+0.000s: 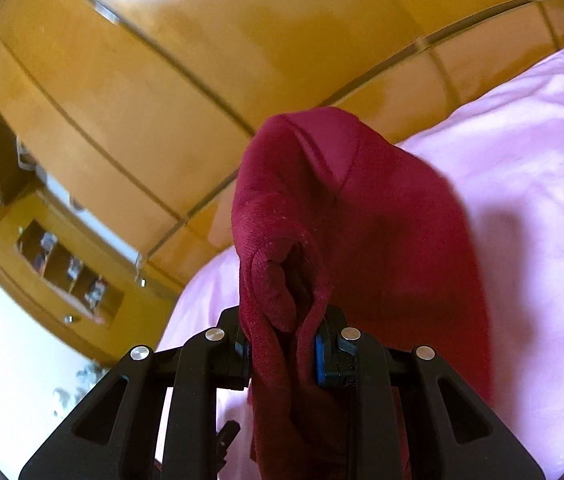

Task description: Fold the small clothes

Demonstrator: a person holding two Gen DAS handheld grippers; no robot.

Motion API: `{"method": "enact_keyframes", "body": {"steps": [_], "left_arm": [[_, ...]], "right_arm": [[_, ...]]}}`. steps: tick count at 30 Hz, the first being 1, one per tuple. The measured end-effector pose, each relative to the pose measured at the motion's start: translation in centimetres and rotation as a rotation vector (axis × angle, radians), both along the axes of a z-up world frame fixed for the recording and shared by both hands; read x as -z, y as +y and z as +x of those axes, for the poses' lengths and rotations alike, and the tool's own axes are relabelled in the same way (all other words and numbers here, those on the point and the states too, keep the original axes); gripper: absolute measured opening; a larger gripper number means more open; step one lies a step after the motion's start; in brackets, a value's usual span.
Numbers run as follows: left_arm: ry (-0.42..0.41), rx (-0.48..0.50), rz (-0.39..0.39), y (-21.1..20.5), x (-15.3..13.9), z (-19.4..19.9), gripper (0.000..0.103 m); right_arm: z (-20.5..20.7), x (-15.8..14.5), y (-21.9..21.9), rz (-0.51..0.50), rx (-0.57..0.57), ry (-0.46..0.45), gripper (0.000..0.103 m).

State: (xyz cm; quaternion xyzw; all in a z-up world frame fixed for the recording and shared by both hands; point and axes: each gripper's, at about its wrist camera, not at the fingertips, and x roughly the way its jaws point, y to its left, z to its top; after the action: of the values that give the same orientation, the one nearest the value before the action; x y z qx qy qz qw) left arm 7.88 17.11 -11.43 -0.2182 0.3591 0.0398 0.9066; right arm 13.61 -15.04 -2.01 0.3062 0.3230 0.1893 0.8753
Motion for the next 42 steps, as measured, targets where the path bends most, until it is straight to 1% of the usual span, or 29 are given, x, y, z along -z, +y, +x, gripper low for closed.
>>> {"method": "enact_keyframes", "body": {"steps": [8,12,15,16,17,18,20,21,22,24,26,27,29,31,33,34,35,37,39,41,42], "left_arm": [[0.007,-0.022,-0.012,1.0,0.1,0.0,0.090],[0.011,-0.019,-0.005,0.8,0.2,0.1,0.091],[0.011,-0.018,-0.004,0.8,0.2,0.2,0.092],[0.011,-0.018,-0.007,0.8,0.3,0.2,0.092],[0.012,-0.018,-0.009,0.8,0.3,0.2,0.092],[0.013,-0.017,-0.011,0.8,0.2,0.2,0.092],[0.015,-0.017,-0.016,0.9,0.2,0.2,0.092],[0.015,-0.017,-0.019,1.0,0.2,0.2,0.092],[0.015,-0.018,-0.023,1.1,0.1,0.1,0.092],[0.015,-0.025,-0.032,1.3,-0.1,-0.1,0.092],[0.015,-0.034,-0.045,1.5,-0.4,-0.3,0.092],[0.010,-0.043,-0.059,1.5,-0.7,-0.5,0.092],[-0.020,-0.041,-0.079,1.3,-1.5,-1.0,0.092],[-0.053,-0.016,-0.095,0.6,-2.7,-1.3,0.092],[-0.081,0.024,-0.108,-0.4,-3.8,-1.4,0.092],[-0.095,0.058,-0.116,-1.2,-4.5,-1.3,0.092],[-0.106,0.097,-0.122,-2.0,-5.0,-1.1,0.092],[-0.105,0.164,-0.126,-3.4,-5.7,-0.6,0.093],[-0.108,0.216,-0.115,-4.8,-6.0,-0.2,0.093],[-0.090,0.255,-0.061,-6.3,-6.0,0.6,0.093],[-0.069,0.276,-0.037,-7.0,-5.6,1.3,0.092]], "right_arm": [[1.0,3.9,6.9,-0.117,-0.129,0.051,0.021],[0.7,5.8,9.4,-0.172,-0.207,0.066,0.021],[0.3,7.0,10.2,-0.221,-0.228,0.083,0.022],[0.2,7.1,10.5,-0.237,-0.228,0.082,0.024],[0.1,7.2,10.6,-0.246,-0.236,0.070,0.033],[0.0,7.2,10.7,-0.249,-0.248,0.055,0.046],[-0.5,6.7,10.6,-0.241,-0.286,0.017,0.061],[-0.8,6.5,10.7,-0.228,-0.302,0.000,0.066],[-1.2,6.1,10.5,-0.213,-0.315,-0.018,0.067],[-2.2,5.5,9.5,-0.189,-0.311,-0.046,0.081],[-3.2,4.7,8.0,-0.185,-0.264,-0.077,0.088],[-3.9,4.4,6.7,-0.204,-0.212,-0.092,0.091],[-4.7,4.1,4.0,-0.261,-0.090,-0.087,0.093],[-4.9,4.2,0.7,-0.365,0.072,-0.014,0.094],[-4.9,4.7,-2.1,-0.411,0.172,0.058,0.094],[-5.1,5.0,-3.6,-0.407,0.212,0.089,0.094],[-5.3,5.2,-4.8,-0.397,0.243,0.109,0.094],[-5.5,5.6,-6.3,-0.384,0.283,0.135,0.097],[-6.1,6.0,-7.4,-0.378,0.313,0.154,0.097],[-6.6,6.4,-7.5,-0.372,0.307,0.150,0.097],[-6.7,6.4,-7.3,-0.374,0.301,0.146,0.097]]}}
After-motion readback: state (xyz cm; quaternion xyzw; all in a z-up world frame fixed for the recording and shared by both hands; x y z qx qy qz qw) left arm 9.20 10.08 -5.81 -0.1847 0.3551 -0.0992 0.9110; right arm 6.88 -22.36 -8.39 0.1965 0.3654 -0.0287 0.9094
